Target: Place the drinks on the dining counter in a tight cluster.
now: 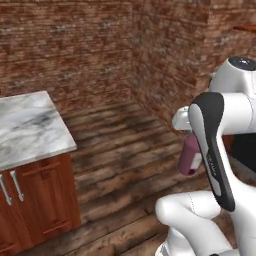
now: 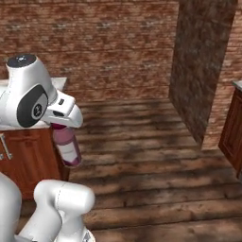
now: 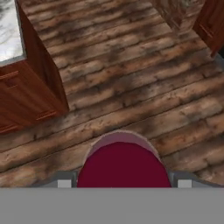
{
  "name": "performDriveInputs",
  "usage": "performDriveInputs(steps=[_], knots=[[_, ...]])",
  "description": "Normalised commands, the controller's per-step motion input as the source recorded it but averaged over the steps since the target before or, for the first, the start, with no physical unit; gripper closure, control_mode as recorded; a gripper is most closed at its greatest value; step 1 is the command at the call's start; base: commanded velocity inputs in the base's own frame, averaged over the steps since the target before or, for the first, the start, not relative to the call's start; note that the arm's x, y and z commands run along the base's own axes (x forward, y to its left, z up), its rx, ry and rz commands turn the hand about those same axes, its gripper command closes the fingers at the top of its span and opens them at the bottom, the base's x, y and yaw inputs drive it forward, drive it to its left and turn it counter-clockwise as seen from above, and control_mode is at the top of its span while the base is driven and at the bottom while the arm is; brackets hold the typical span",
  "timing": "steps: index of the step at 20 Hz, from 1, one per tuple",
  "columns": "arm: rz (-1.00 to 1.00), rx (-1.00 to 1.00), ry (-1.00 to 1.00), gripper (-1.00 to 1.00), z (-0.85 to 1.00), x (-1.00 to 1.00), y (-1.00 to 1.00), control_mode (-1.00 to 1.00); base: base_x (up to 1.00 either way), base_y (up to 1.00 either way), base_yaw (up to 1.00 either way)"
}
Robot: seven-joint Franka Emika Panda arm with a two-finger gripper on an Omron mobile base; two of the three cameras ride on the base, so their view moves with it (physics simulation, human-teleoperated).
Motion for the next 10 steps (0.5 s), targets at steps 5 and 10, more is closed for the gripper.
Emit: performDriveInputs(steps=[5,10], knots=[[0.0,0.0,0.0,1.0,0.0,0.0,0.0,1.0,0.84,0.54,0.23],[0.0,0.0,0.0,1.0,0.0,0.0,0.0,1.0,0.9,0.95,0.0]])
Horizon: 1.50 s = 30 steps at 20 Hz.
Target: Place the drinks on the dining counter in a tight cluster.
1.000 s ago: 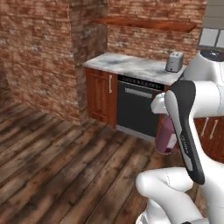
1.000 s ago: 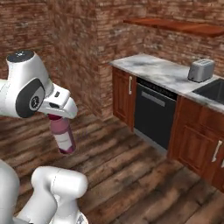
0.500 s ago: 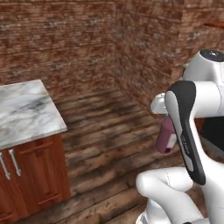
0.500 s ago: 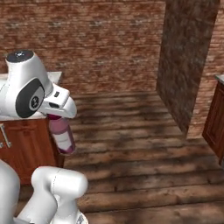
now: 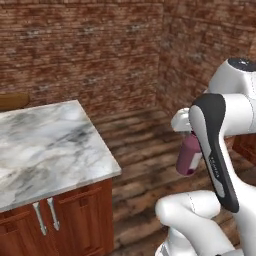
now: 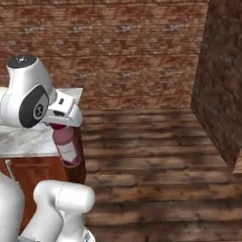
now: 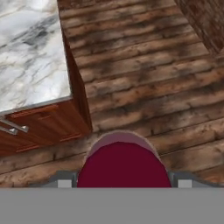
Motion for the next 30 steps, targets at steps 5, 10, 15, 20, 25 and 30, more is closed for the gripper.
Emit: performDriveInputs(steps=[5,10,15,20,25,30], knots=[[0.0,0.0,0.0,1.0,0.0,0.0,0.0,1.0,0.13,1.0,0.1],[0.0,0.0,0.0,1.0,0.0,0.0,0.0,1.0,-0.34,1.0,0.27],[0.0,0.0,0.0,1.0,0.0,0.0,0.0,1.0,-0.05,1.0,0.36],[0.0,0.0,0.0,1.0,0.0,0.0,0.0,1.0,0.43,0.47,0.12],[0.0,0.0,0.0,1.0,0.0,0.0,0.0,1.0,0.65,0.29,-0.15],[0.0,0.0,0.0,1.0,0.0,0.0,0.0,1.0,0.69,0.49,-0.2]])
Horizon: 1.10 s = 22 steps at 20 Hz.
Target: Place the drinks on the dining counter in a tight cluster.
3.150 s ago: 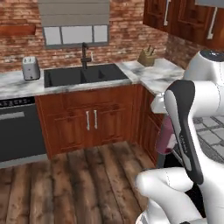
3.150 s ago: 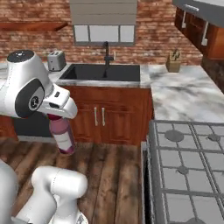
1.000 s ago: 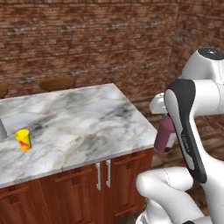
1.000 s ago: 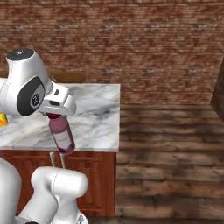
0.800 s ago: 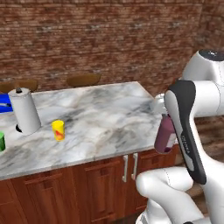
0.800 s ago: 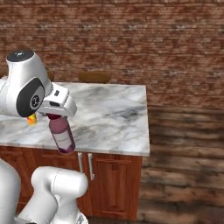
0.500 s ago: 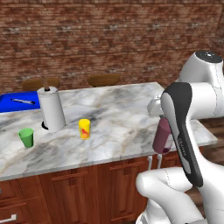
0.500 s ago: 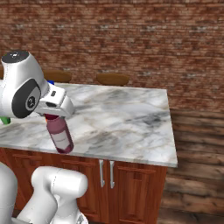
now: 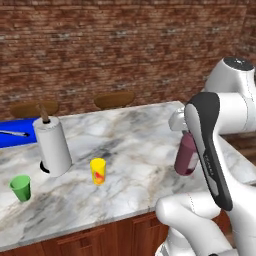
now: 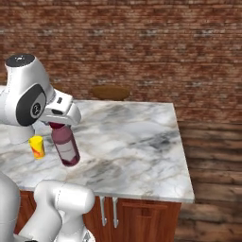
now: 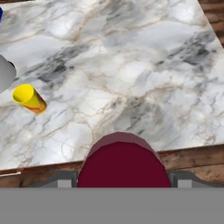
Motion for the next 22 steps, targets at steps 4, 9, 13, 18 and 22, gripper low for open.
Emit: performDriveInputs(steps=[4,9,13,18,22], knots=[[0.0,0.0,0.0,1.0,0.0,0.0,0.0,1.0,0.23,0.49,-0.02],[0.0,0.0,0.0,1.0,0.0,0.0,0.0,1.0,0.0,0.02,0.02],[0.0,0.0,0.0,1.0,0.0,0.0,0.0,1.0,0.0,0.0,0.0],[0.14,0.03,0.01,1.0,-0.02,0.25,0.14,-1.0,0.02,0.0,0.0],[0.38,0.04,0.0,1.0,-0.02,0.61,0.49,-1.0,0.0,0.0,0.0]])
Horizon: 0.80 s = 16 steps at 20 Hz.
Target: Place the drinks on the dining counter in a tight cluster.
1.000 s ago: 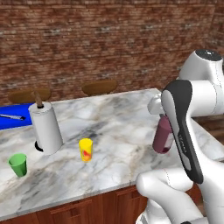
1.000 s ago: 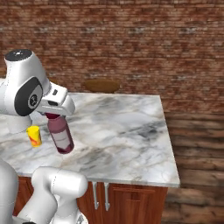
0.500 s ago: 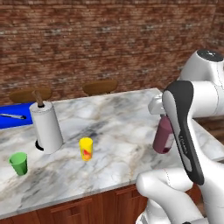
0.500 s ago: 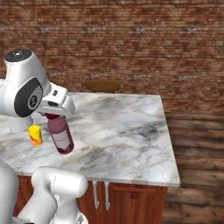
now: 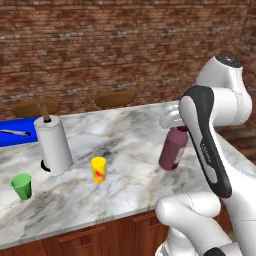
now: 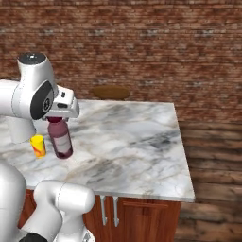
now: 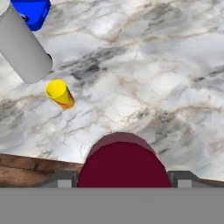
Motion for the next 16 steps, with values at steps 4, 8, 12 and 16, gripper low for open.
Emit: performDriveInputs(steps=[4,8,12,16], knots=[[0.21,-0.02,0.0,1.0,0.0,0.53,0.72,-1.0,0.0,0.0,0.0],[0.02,-0.06,0.03,1.0,-0.02,0.56,0.7,-1.0,0.0,0.0,0.0],[-0.03,-0.04,0.2,1.0,-0.21,0.84,0.07,-1.0,0.0,0.0,0.0],[-0.05,0.0,0.2,1.0,-0.18,0.82,0.07,-1.0,0.0,0.0,0.0]])
